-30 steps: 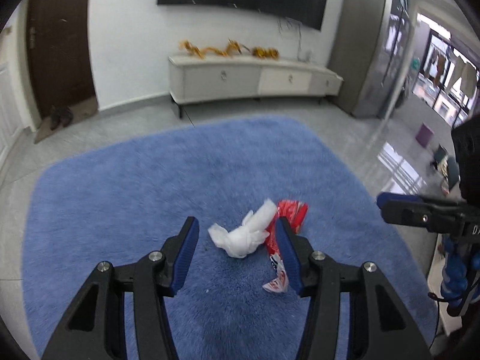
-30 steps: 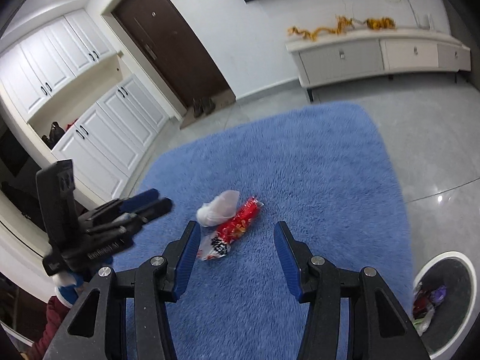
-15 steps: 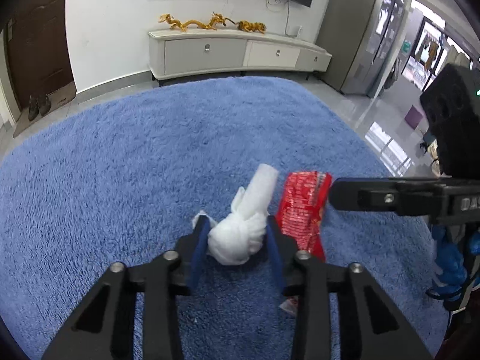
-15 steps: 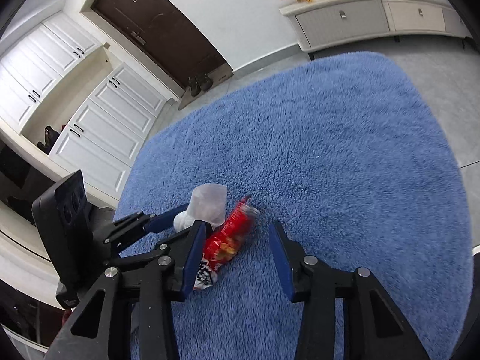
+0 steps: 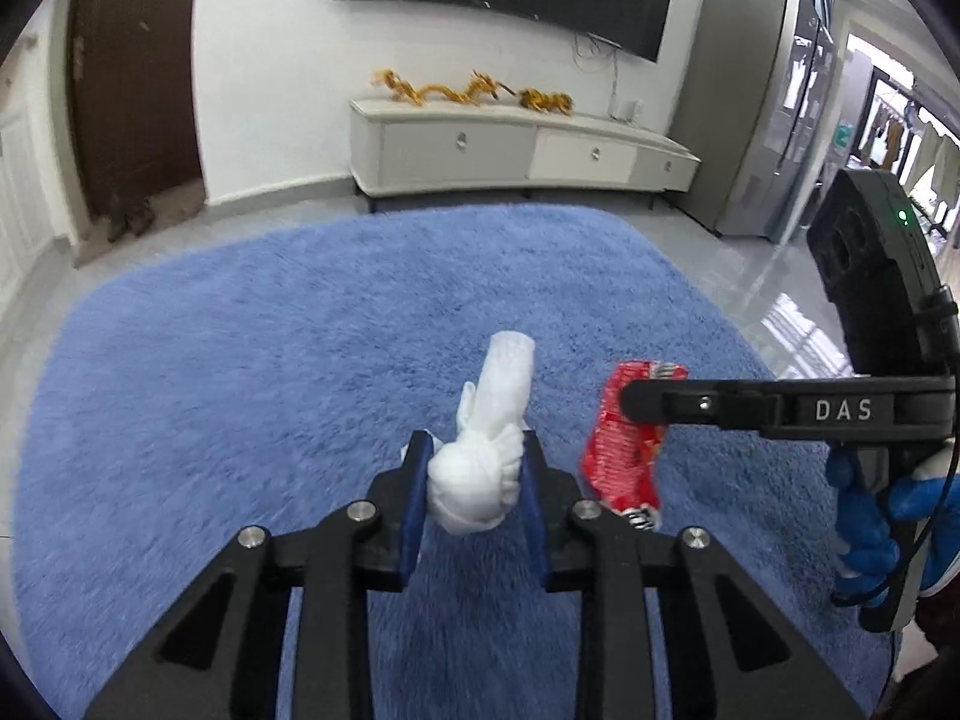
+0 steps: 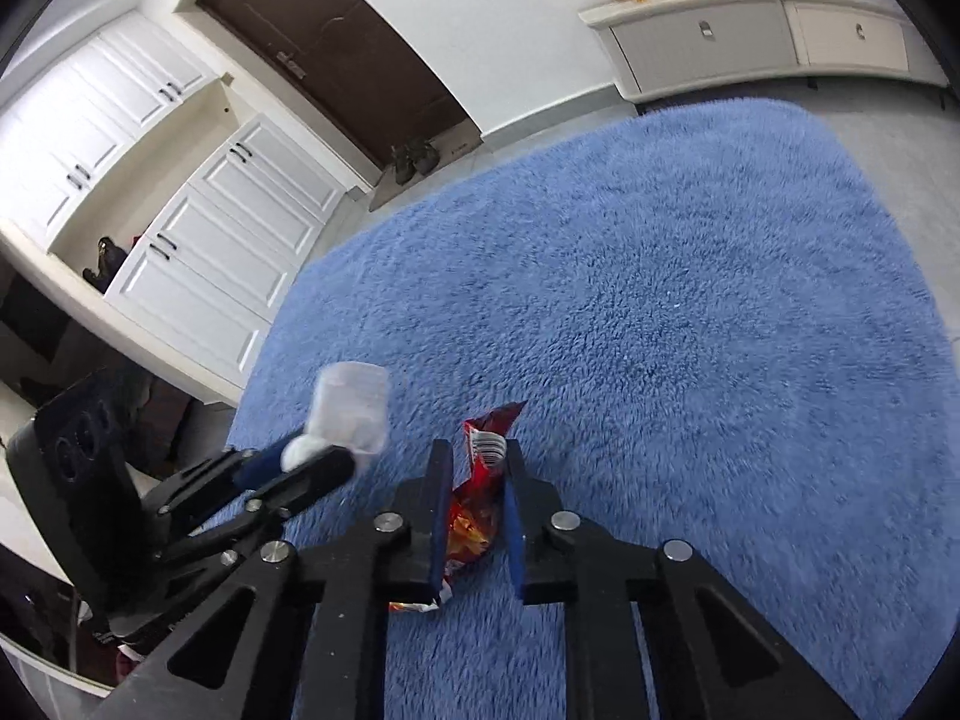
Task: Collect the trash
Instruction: 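Carry the white tissue and red wrapper over the black bin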
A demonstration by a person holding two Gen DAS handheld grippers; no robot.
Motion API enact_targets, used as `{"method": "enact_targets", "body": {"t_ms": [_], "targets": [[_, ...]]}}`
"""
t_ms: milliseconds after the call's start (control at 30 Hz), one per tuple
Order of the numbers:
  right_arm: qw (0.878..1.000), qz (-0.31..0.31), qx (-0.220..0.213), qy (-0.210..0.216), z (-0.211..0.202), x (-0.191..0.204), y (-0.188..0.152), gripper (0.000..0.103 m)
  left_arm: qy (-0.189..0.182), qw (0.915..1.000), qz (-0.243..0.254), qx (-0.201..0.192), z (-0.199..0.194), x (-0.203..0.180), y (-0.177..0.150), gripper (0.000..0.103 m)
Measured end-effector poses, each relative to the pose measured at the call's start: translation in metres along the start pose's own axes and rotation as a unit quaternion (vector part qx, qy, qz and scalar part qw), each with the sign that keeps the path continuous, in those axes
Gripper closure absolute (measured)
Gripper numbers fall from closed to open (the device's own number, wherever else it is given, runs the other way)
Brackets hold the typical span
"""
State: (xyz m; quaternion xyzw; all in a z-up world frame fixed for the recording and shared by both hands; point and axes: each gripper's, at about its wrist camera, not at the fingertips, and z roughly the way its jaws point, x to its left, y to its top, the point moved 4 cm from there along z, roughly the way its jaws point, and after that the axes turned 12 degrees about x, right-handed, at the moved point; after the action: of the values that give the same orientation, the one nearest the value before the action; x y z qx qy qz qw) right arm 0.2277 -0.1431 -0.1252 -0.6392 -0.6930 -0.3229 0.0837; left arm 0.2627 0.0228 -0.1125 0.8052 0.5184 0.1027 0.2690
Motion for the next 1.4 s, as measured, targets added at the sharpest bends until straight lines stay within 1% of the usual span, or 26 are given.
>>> {"method": "enact_targets", "body": {"t_ms": [100,300,433,533,733,967,1200,1400], "targets": [[1.0,-0.011,-0.007,-0.004,-0.012,0.004,-0.009,0.09,0.022,0.9996,-0.001,-0.016,-0.023,-0.011,-0.014,0.077],[0.999,-0.025,-0.029,-0.011,-0.049,0.008,-0.041,0.09,0.06,0.9974,0.002,-0.041,-0.062,-0.038,-0.04,0.077],[0.998,-0.034,-0.048,-0.019,-0.076,0.014,-0.061,0.09,0.075,0.9957,0.009,-0.054,-0.085,-0.058,-0.053,0.077],[0.997,-0.04,-0.064,-0.025,-0.095,0.02,-0.074,0.09,0.089,0.9938,0.023,-0.063,-0.099,-0.077,-0.063,0.077],[0.994,-0.045,-0.096,-0.038,-0.131,0.022,-0.1,0.09,0.09,0.9917,0.05,-0.077,-0.119,-0.112,-0.076,0.077],[0.99,-0.032,-0.131,-0.047,-0.168,0.009,-0.128,0.09,0.084,0.9895,0.081,-0.085,-0.131,-0.153,-0.082,0.077],[0.985,-0.007,-0.163,-0.059,-0.2,-0.02,-0.151,0.09,0.077,0.9864,0.117,-0.086,-0.134,-0.197,-0.082,0.077],[0.98,0.024,-0.185,-0.065,-0.223,-0.051,-0.167,0.09,0.065,0.9838,0.148,-0.078,-0.125,-0.229,-0.075,0.077]]}}
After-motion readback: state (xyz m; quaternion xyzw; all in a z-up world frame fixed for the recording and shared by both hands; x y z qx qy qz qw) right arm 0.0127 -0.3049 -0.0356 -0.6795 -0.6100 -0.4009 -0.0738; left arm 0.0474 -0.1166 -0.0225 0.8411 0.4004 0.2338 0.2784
